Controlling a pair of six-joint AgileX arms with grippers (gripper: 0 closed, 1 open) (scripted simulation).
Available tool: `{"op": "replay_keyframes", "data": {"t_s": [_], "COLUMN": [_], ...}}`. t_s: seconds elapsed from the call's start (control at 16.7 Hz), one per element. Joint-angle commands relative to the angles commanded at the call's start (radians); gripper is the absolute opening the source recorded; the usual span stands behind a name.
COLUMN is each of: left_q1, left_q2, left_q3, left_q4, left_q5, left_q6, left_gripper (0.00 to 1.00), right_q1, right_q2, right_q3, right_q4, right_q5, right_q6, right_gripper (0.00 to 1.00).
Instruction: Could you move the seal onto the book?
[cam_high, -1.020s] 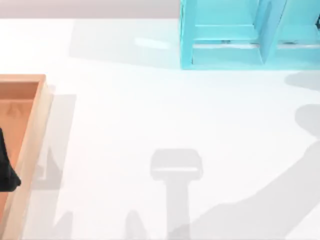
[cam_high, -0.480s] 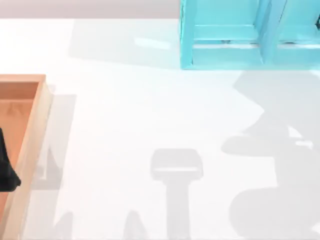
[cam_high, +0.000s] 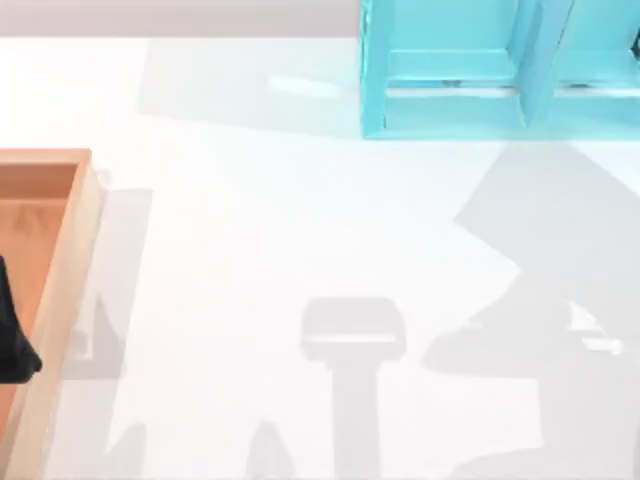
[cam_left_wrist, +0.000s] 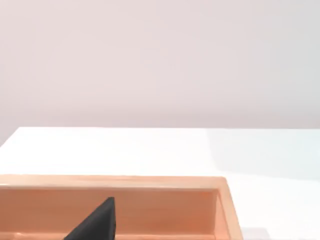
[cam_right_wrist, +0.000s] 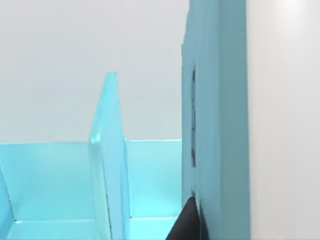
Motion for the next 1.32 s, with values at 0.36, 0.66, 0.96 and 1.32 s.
{"op": "replay_keyframes", "data": {"t_s": [0.36,0.66,0.96,1.32], "left_q1": [0.000,0.000,0.000,0.000], "left_q2": [0.000,0.000,0.000,0.000], "left_q3": [0.000,0.000,0.000,0.000], "left_q4": [0.000,0.000,0.000,0.000], "left_q5": [0.000,0.000,0.000,0.000], "left_q6": [0.000,0.000,0.000,0.000], "left_gripper": [1.00,1.00,1.00,1.00], "right_q1": [0.068,0.383,0.874,1.333], "right_q2": [0.014,0.071,0.187,0.432], "right_q3": [0.020,0.090,0.170,0.211], "right_q4": [-0.006,-0.028,-0.017,0.059], "right_q5": [0.063,0.364,0.779,1.165], "right_q6": [-0.030,-0.192,-0.469,-0.869], "right_gripper": [0.00,0.00,0.00,0.00]}}
